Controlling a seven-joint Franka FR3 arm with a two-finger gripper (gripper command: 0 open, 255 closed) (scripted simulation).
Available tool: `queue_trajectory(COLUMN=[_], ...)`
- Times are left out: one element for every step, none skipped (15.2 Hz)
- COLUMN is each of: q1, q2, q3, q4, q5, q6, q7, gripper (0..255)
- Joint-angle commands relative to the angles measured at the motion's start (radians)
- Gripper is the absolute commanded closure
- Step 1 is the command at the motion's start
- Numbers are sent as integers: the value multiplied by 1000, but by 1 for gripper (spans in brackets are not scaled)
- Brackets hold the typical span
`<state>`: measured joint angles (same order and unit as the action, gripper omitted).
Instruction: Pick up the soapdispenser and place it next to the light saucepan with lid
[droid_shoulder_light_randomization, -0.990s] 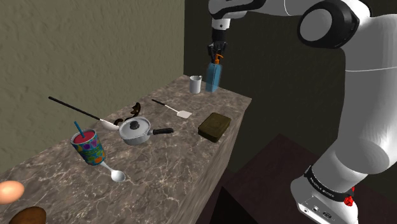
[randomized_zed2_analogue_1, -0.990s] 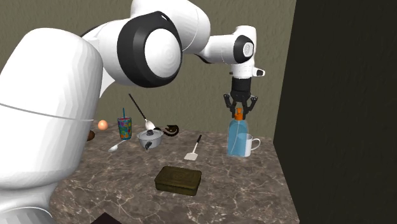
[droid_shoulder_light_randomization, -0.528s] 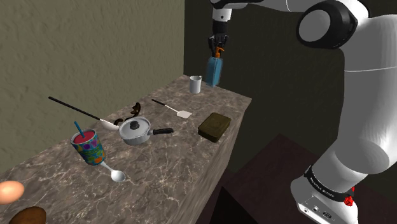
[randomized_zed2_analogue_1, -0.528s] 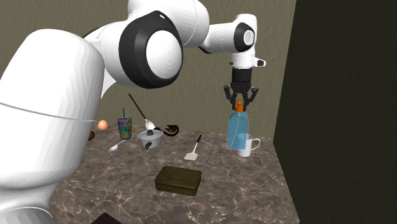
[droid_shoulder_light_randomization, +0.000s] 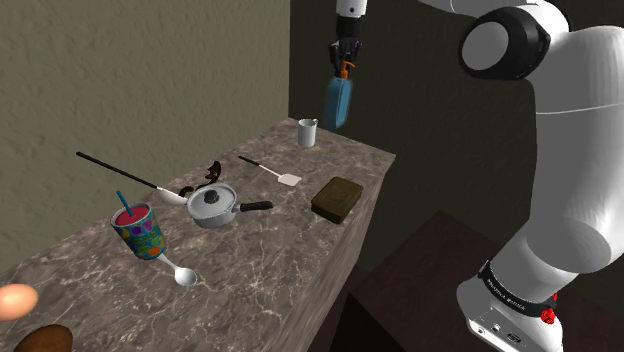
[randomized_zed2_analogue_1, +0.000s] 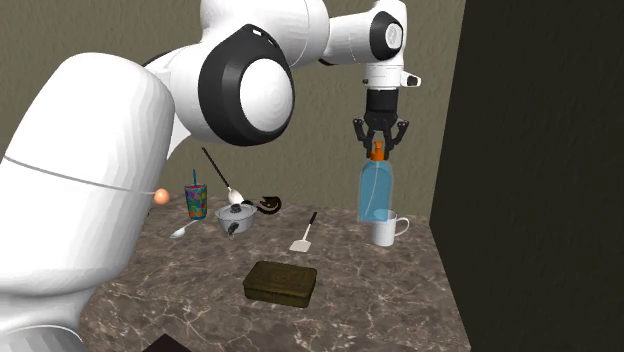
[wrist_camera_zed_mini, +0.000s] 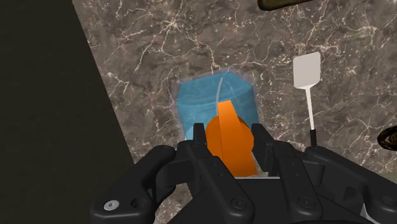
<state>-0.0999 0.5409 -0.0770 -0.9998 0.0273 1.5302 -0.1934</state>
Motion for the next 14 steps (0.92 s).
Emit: queue_trajectory(q1=[14, 29, 44, 58, 72, 86, 100, 113, 126, 139, 152, 165, 178, 190], q2=[-31, -64, -94, -123, -149, -174, -198, -220, -241, -260, -279, -296, -312, -327], q3=[3, 6, 9, 13, 18, 23, 28, 34, 40, 46, 53, 59, 67, 74], q4=[-25, -67, -104, -137, -167, -194, -218, -241, -260, -278, -294, -308, -320, -331], q5=[-3, -7, -10, -13, -16, -19, -22, -25, -27, -29, -31, -33, -35, -36], q6=[-6, 3, 9, 14, 17, 19, 20, 20, 19, 17, 14, 11, 7, 2], q7=[16, 32, 48, 65, 83, 100, 119, 137, 155, 174, 193, 213, 232, 252], gripper=[255, 255, 255, 255, 255, 255, 255, 255, 255, 255, 255, 255, 255, 255])
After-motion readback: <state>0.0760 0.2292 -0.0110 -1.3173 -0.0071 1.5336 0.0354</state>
